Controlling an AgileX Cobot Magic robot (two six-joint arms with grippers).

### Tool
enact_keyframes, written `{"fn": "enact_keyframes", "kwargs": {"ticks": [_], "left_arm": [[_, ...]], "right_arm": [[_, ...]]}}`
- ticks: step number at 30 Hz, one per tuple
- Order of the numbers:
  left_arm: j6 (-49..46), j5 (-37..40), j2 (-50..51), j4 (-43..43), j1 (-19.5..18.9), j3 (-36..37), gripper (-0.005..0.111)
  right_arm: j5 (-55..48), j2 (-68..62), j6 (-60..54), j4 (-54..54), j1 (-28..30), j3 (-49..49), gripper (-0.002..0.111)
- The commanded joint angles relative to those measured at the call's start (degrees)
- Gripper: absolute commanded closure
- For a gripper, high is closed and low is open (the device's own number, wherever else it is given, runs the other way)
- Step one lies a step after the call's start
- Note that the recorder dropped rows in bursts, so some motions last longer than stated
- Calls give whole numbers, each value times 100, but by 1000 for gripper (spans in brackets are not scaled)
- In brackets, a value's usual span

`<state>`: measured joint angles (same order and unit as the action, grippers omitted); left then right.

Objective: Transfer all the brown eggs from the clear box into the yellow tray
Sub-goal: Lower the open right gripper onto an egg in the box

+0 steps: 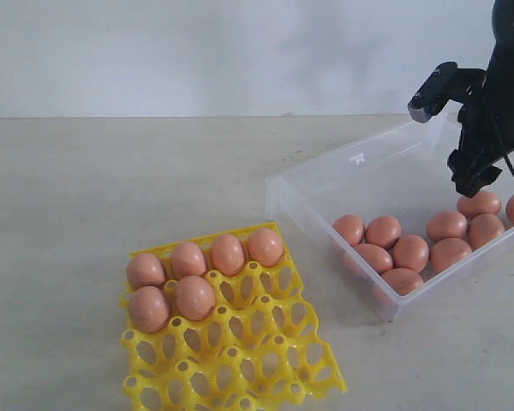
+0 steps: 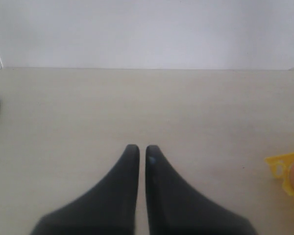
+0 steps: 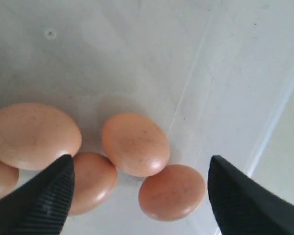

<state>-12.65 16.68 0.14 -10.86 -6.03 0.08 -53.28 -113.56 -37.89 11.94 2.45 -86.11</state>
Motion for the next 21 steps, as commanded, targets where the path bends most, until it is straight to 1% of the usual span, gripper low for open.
{"fn": "enact_keyframes", "kwargs": {"ticks": [1, 8, 14, 18, 21], "left_arm": [[-41, -40, -14, -29, -18, -8, 103], [-41, -40, -14, -29, -18, -8, 103], [-41, -40, -14, -29, -18, -8, 103], [-41, -40, -14, -29, -18, -8, 103], [-41, -40, -14, -29, -18, -8, 103]], "right_arm": [[420, -50, -211, 19, 35, -31, 41], [596, -488, -419, 40, 35, -10, 41], [647, -513, -419, 276, 63, 85, 41], [656, -513, -419, 222, 232, 85, 41], [656, -513, -401, -22, 439, 85, 41]]}}
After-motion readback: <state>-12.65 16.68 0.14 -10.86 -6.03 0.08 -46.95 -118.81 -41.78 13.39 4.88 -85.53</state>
